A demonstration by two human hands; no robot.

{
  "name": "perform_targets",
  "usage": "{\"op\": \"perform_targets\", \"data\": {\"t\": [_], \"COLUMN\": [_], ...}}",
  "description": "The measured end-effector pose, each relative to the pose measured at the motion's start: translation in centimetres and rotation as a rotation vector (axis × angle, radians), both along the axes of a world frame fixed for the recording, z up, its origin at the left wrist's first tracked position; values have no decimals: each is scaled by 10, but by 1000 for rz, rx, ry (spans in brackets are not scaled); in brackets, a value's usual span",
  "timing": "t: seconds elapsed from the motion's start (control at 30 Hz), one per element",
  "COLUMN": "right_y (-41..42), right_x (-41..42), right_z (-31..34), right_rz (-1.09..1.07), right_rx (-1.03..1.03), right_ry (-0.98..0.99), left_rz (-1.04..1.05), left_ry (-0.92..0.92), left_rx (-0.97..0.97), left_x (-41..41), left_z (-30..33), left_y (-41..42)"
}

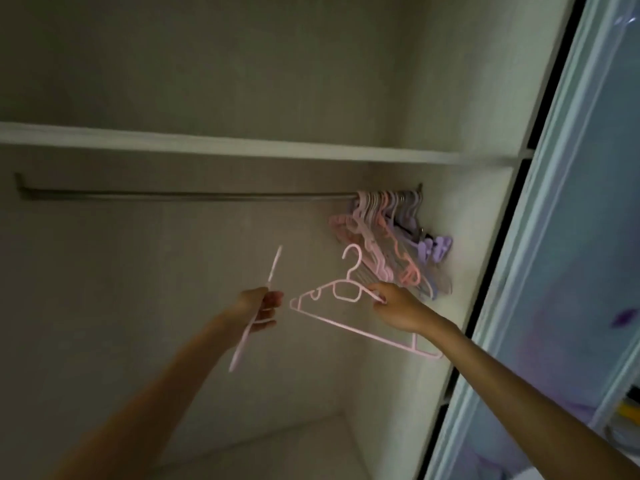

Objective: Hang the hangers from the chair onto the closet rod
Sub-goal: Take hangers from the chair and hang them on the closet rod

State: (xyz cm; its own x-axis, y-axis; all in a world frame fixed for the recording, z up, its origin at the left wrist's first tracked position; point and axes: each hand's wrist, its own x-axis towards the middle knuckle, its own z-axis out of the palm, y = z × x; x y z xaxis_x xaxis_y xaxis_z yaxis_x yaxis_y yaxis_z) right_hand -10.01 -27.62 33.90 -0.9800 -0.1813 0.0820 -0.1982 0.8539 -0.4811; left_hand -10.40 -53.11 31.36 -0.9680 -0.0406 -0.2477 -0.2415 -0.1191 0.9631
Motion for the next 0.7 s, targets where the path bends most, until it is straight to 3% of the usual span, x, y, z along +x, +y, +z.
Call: {"op": "perform_targets", "data": {"t": [0.23,0.37,0.47,0.7], "right_y": [-35,-52,-69,-78], "right_x": [-45,-82,-126,-176], "right_z": [55,68,68,36], "right_rz": [-118,-145,-199,-227], "right_rx": [95,281,372,336], "right_ry": [298,520,428,268], "left_rz": [-30,-56,-62,-86], "left_ry": [75,61,73,131], "left_rx": [104,130,91,-158], "left_x": [-56,-76,-95,-118], "left_z": [25,31,37,42], "left_y": [-18,-16,-16,-20]}}
